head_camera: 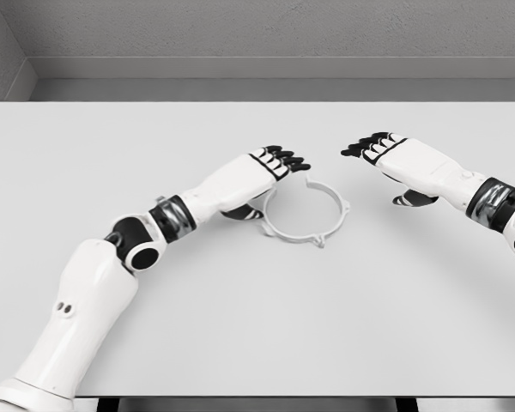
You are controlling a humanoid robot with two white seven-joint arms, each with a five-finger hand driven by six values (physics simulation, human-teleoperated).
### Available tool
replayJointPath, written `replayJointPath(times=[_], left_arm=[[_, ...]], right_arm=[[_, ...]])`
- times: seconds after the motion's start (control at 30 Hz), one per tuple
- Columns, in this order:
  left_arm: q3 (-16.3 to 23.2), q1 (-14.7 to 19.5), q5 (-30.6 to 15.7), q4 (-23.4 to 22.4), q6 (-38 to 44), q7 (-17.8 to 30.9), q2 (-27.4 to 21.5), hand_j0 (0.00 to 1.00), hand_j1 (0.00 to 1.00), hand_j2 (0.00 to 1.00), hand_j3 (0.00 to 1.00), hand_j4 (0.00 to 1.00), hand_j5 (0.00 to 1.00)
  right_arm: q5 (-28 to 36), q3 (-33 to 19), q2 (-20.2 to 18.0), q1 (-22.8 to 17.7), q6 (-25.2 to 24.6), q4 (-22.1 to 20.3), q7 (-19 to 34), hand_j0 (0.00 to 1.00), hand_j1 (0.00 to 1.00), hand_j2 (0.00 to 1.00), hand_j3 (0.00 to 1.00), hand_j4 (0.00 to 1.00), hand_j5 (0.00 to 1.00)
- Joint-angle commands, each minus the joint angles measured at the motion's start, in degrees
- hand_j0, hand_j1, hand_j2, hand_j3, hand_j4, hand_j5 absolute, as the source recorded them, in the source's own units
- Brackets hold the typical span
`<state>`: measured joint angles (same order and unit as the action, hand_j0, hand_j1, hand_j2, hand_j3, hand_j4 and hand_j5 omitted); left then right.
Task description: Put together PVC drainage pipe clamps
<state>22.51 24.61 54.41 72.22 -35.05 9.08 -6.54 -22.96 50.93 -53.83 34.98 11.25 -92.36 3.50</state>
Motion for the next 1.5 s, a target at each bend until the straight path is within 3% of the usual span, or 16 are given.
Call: replayJointPath(times=[0.0, 0.53, 0.67, 0.73, 0.93, 1.1, 1.47], left_arm=[[0.1, 0.0, -0.2, -0.1, 0.0, 0.0, 0.8, 1.00, 1.00, 1.00, 1.00, 1.00, 1.00], [0.1, 1.2, 0.4, -1.3, 0.0, 0.0, 2.8, 1.00, 1.00, 1.00, 1.00, 1.00, 1.00], [-1.4, 1.5, -0.4, 0.5, 0.0, 0.0, 1.3, 1.00, 1.00, 1.00, 1.00, 1.00, 1.00], [-3.9, 0.4, -0.9, 2.9, 0.0, 0.0, -1.0, 1.00, 1.00, 1.00, 1.00, 1.00, 1.00], [-3.1, -2.6, -1.9, 7.2, 0.0, 0.0, -3.3, 1.00, 1.00, 1.00, 1.00, 1.00, 1.00], [-3.1, -9.1, -1.9, 15.8, 0.0, 0.0, -5.1, 1.00, 1.00, 1.00, 1.00, 1.00, 1.00], [2.1, -8.9, -1.0, 15.5, 0.0, 0.0, -5.2, 1.00, 1.00, 1.00, 1.00, 1.00, 1.00]], right_arm=[[0.1, 0.0, 0.0, 0.0, 0.0, 0.0, -0.1, 1.00, 1.00, 1.00, 1.00, 1.00, 1.00], [0.1, 0.0, -0.1, 0.0, 0.0, 0.0, -0.1, 1.00, 1.00, 1.00, 1.00, 1.00, 1.00], [0.1, 0.0, -0.1, -0.1, 0.1, 0.0, -0.1, 1.00, 1.00, 1.00, 1.00, 1.00, 1.00], [0.1, 0.0, -0.1, -0.1, 0.0, 0.0, -0.1, 1.00, 1.00, 1.00, 1.00, 1.00, 1.00], [0.1, 0.0, -0.1, -0.1, 0.1, 0.0, 0.0, 1.00, 1.00, 1.00, 1.00, 1.00, 1.00], [0.1, 0.0, -0.1, -0.4, 0.1, 0.0, 0.0, 1.00, 1.00, 1.00, 1.00, 1.00, 1.00], [0.1, 0.0, -0.1, -0.4, 0.1, 0.0, -0.1, 1.00, 1.00, 1.00, 1.00, 1.00, 1.00]])
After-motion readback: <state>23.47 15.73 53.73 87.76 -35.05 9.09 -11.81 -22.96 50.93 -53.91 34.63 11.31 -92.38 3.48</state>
